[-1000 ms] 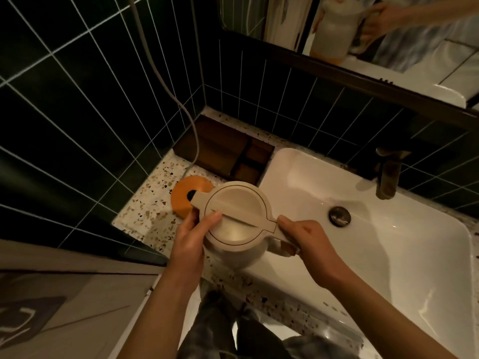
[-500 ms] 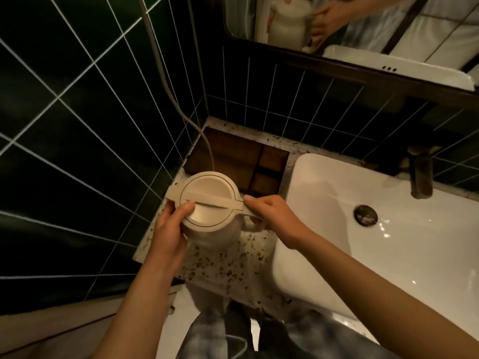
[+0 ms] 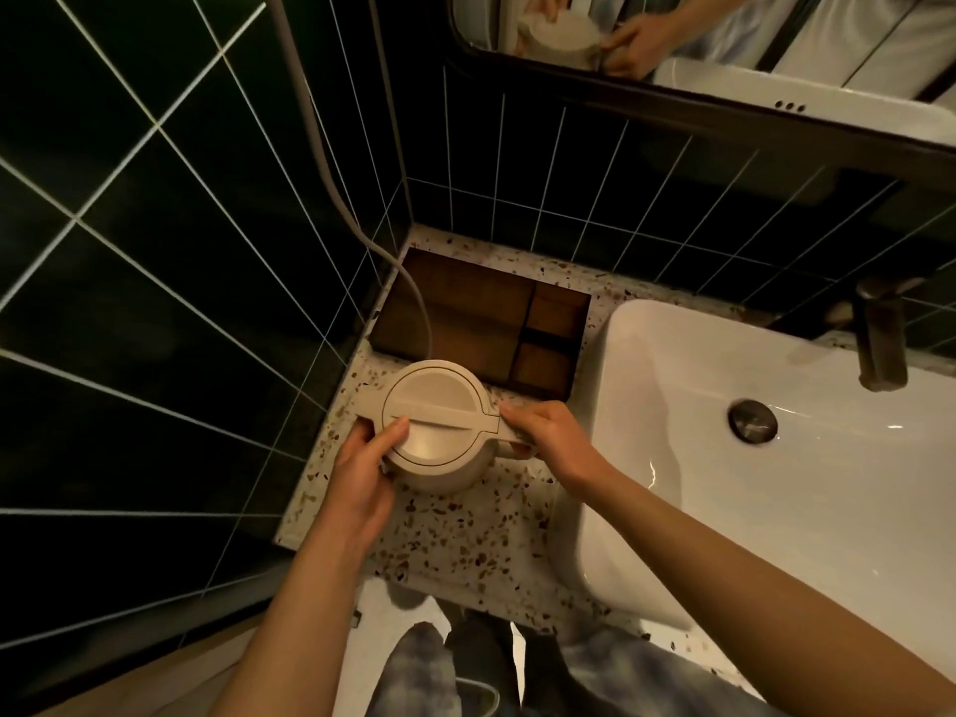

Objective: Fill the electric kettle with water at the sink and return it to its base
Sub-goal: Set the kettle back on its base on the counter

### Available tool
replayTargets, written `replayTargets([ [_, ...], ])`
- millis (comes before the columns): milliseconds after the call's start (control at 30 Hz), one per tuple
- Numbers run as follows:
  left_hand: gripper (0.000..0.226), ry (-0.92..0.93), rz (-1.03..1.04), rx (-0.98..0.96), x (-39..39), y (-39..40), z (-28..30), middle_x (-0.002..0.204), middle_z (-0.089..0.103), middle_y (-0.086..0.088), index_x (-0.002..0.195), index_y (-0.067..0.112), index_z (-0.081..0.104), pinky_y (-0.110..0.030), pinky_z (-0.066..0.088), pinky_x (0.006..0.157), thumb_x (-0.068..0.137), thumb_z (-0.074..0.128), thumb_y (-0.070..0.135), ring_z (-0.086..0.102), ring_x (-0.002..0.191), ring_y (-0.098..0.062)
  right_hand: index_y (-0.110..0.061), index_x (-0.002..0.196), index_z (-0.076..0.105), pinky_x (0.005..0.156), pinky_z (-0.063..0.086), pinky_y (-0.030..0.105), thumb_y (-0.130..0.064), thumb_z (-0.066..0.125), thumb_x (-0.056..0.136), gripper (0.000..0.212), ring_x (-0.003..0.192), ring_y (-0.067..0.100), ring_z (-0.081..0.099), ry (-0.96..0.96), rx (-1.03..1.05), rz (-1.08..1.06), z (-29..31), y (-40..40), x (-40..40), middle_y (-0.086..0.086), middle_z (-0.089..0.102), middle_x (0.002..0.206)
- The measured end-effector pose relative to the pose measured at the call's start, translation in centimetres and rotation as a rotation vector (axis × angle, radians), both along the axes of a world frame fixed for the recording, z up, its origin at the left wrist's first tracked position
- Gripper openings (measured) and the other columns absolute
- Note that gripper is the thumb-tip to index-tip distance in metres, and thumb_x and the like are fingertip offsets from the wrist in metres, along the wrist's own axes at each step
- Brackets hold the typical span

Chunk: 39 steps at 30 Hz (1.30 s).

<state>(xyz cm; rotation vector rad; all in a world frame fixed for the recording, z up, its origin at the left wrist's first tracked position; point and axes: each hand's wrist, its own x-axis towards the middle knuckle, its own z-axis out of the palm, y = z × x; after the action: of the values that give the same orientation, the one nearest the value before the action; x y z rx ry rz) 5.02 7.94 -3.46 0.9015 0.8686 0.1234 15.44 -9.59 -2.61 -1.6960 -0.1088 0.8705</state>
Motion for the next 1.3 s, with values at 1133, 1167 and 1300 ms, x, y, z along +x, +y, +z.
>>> replayTargets([
  [1133,0.058,0.056,-0.208,0.254,-0.4,-0.3,-2.2,0.128,0.063,0.006,0.126,0.037,0.057,-0.045,0.046,0.103,0.073,0.073,0.050,0.058,0.118,-0.017,-0.025,0.143,0.039,0.112,0.030,0.050,-0.085,0.015,0.072,0.096,0.133,0.026,0.043,0.296,-0.195,-0.539,-5.3,1.3,-7.3,0.003,0.046,0.146],
  [1167,0.056,0.054,-0.219,0.256,-0.5,-0.3,-2.1,0.128,0.063,0.006,0.124,0.039,0.057,-0.045,0.046,0.102,0.072,0.073,0.052,0.058,0.119,-0.017,-0.019,0.139,0.043,0.108,0.034,0.044,-0.074,0.016,0.083,0.083,0.125,0.024,0.048,0.274,-0.211,-0.483,-4.9,1.8,-8.0,0.005,0.051,0.139],
  [1300,0.035,0.042,-0.241,0.262,-0.3,-0.1,-1.8,0.124,0.064,0.006,0.106,0.045,0.061,-0.045,0.047,0.102,0.074,0.073,0.050,0.059,0.117,-0.018,-0.005,0.116,0.054,0.083,0.042,0.029,-0.021,0.037,0.096,0.030,0.104,0.026,0.056,-0.033,-0.392,-0.193,-5.9,2.3,-8.7,0.016,0.058,0.116],
])
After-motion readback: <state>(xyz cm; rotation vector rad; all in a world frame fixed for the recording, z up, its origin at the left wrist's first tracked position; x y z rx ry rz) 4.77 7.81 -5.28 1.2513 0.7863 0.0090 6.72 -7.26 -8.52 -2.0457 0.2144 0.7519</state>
